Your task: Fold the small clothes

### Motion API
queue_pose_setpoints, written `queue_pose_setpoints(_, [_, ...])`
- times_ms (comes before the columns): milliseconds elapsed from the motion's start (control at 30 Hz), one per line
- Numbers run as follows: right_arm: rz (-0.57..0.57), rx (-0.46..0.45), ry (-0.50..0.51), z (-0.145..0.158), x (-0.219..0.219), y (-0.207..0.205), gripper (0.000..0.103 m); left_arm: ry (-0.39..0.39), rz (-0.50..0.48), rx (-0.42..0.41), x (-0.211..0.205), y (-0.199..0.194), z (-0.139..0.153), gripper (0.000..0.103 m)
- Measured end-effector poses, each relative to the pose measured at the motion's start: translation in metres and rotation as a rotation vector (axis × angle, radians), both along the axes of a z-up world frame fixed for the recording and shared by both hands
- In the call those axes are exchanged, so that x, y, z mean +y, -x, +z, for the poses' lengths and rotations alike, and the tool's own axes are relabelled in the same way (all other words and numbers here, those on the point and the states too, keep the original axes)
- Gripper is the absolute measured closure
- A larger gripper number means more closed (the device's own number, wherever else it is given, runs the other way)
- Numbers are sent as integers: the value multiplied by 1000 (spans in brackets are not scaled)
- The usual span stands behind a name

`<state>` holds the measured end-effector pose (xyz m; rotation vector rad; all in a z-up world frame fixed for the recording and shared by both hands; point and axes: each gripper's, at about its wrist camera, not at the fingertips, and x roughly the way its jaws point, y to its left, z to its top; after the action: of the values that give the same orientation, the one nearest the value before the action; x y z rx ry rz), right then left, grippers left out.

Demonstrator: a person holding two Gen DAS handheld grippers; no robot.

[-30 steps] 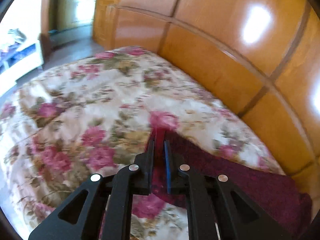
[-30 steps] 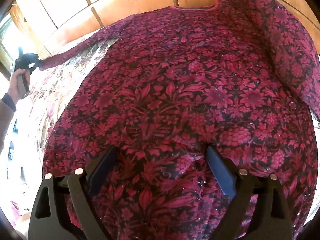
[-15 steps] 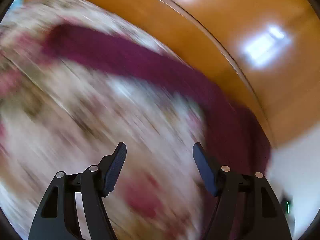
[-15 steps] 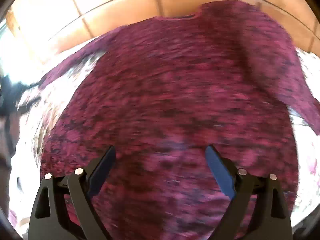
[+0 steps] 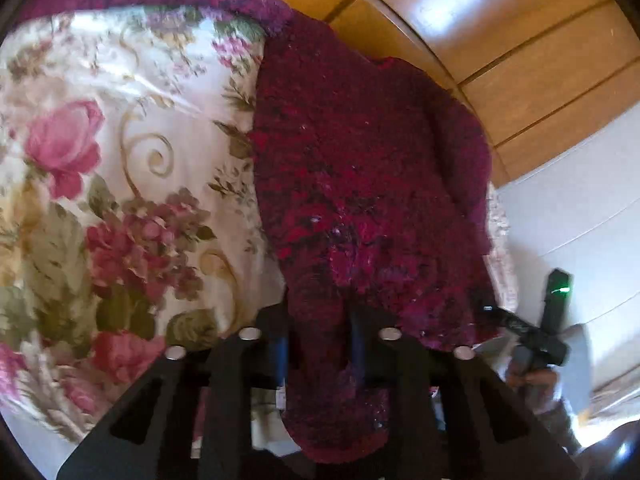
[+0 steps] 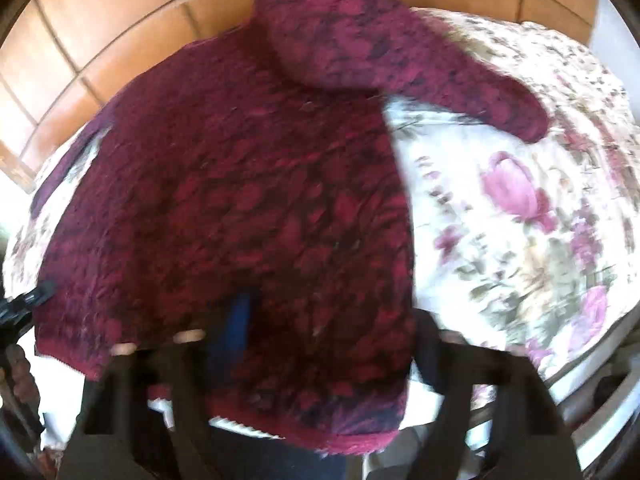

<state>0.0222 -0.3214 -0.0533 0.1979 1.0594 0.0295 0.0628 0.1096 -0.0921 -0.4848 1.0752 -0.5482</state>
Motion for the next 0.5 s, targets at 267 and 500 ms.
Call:
queue_pose_setpoints(267, [69, -7, -97, 19, -12, 9, 79, -50, -10, -30, 4, 22, 6, 90])
queue_pose_setpoints(500, [-54, -32, -237, 14, -62, -2, 51, -122, 7, -38, -2, 24, 9, 74])
